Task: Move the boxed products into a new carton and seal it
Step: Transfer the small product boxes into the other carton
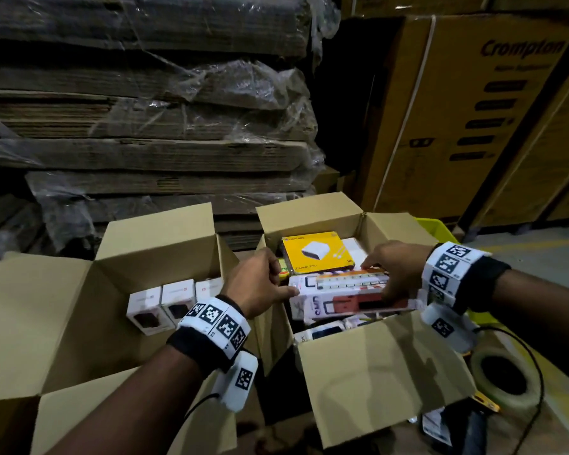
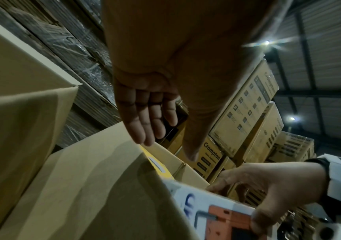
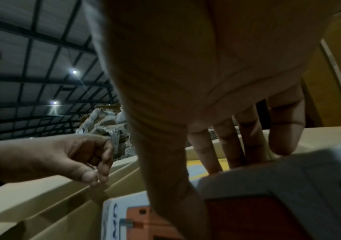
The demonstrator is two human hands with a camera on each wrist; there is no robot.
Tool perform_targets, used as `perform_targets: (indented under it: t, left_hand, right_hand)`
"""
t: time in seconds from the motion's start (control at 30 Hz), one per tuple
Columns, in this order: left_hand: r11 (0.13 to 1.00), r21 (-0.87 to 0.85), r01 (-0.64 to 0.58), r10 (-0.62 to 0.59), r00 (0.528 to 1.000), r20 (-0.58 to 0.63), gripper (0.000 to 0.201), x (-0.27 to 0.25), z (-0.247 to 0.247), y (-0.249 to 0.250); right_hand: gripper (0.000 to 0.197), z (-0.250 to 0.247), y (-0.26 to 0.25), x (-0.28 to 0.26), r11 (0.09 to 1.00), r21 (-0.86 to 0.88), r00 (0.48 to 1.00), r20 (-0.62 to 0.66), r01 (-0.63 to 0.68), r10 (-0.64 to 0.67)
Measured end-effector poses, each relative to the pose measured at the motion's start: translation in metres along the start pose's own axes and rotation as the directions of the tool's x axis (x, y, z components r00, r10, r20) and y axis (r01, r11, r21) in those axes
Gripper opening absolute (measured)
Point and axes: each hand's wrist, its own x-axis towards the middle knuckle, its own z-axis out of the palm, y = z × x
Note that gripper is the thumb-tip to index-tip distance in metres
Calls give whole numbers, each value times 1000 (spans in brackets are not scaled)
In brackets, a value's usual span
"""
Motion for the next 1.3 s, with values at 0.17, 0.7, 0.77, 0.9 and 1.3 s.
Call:
perform_targets:
  t: [0.17, 0.7, 0.77, 0.9, 1.3]
  left_hand:
    - [999, -10, -46, 47, 994, 95, 37, 4, 9, 3]
    - [995, 62, -81, 76, 993, 87, 28, 15, 22, 2]
    - [995, 53, -81, 76, 993, 87, 29, 15, 22, 1]
    - [995, 58, -81, 76, 993, 89, 31, 13, 21, 1]
    - [994, -64, -92, 97, 991, 88, 34, -2, 17, 0]
  right_hand:
    - [75, 21, -17, 8, 995, -89, 995, 87, 52, -44]
    - [29, 25, -22, 38, 969, 248, 975, 218, -13, -43]
    - [31, 34, -32, 40, 977, 214, 945, 321, -3, -68]
    - [49, 32, -49, 39, 975, 27, 956, 191, 219, -220]
    - [71, 52, -55, 44, 935, -184, 924, 299, 303, -240]
